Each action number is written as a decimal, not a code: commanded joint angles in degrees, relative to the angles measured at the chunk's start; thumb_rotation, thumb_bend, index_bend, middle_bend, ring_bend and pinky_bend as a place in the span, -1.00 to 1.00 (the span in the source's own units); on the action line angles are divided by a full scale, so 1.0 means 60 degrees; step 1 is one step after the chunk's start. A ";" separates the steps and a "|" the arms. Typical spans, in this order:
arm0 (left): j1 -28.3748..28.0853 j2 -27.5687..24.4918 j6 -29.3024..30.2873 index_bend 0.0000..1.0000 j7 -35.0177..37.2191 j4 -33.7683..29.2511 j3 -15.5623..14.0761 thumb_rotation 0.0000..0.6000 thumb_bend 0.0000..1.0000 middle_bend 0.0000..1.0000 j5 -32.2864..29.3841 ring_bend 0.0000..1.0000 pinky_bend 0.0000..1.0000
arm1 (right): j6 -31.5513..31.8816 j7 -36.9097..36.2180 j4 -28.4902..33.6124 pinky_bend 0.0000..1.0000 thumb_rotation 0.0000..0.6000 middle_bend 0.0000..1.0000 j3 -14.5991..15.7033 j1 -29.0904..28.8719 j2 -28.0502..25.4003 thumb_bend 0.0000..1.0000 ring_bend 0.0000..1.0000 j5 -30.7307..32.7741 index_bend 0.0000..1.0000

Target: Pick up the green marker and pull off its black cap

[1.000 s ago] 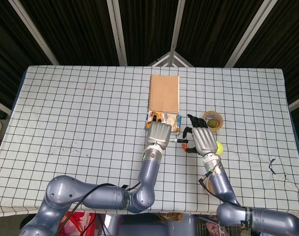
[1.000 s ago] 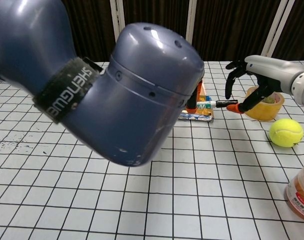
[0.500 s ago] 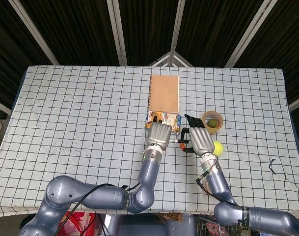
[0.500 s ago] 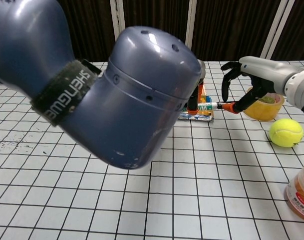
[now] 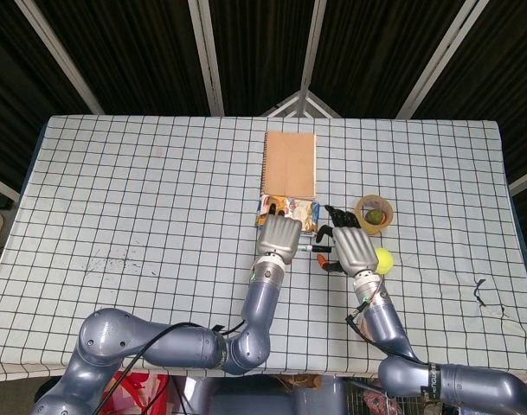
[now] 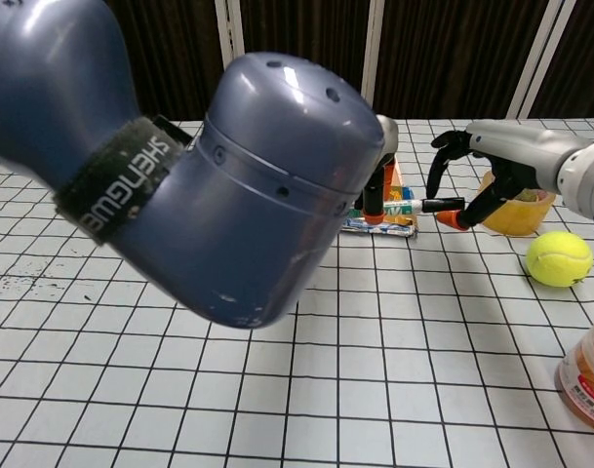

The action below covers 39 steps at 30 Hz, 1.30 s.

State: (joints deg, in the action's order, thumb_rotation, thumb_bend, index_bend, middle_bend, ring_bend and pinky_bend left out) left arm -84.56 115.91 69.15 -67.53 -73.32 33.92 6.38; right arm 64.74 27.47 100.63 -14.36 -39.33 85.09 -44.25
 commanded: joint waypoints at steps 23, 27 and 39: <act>0.0013 0.0015 -0.0015 0.18 0.0139 0.0001 -0.0021 1.00 0.06 0.37 0.0128 -0.61 -0.86 | 0.0027 0.0014 -0.0096 -1.00 1.00 -0.97 0.0045 -0.0162 0.0005 -0.24 -0.96 0.0171 -0.06; 0.0029 0.0003 0.0031 0.18 0.0089 -0.0013 -0.0061 1.00 0.06 0.37 0.0101 -0.61 -0.86 | 0.0062 -0.0045 -0.0084 -1.00 1.00 -0.97 0.0040 -0.0155 -0.0008 -0.24 -0.96 0.0125 -0.01; 0.0074 -0.0003 -0.0031 0.18 0.0102 0.0010 -0.0120 1.00 0.06 0.37 0.0121 -0.61 -0.86 | 0.0090 -0.0035 -0.0068 -1.00 1.00 -0.97 0.0076 -0.0176 -0.0003 -0.24 -0.96 0.0155 0.04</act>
State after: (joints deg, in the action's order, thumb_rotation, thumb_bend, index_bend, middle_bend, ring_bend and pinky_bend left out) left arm -84.12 115.89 68.96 -66.92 -73.26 33.20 7.11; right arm 65.28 27.25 100.24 -13.92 -40.37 85.06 -43.32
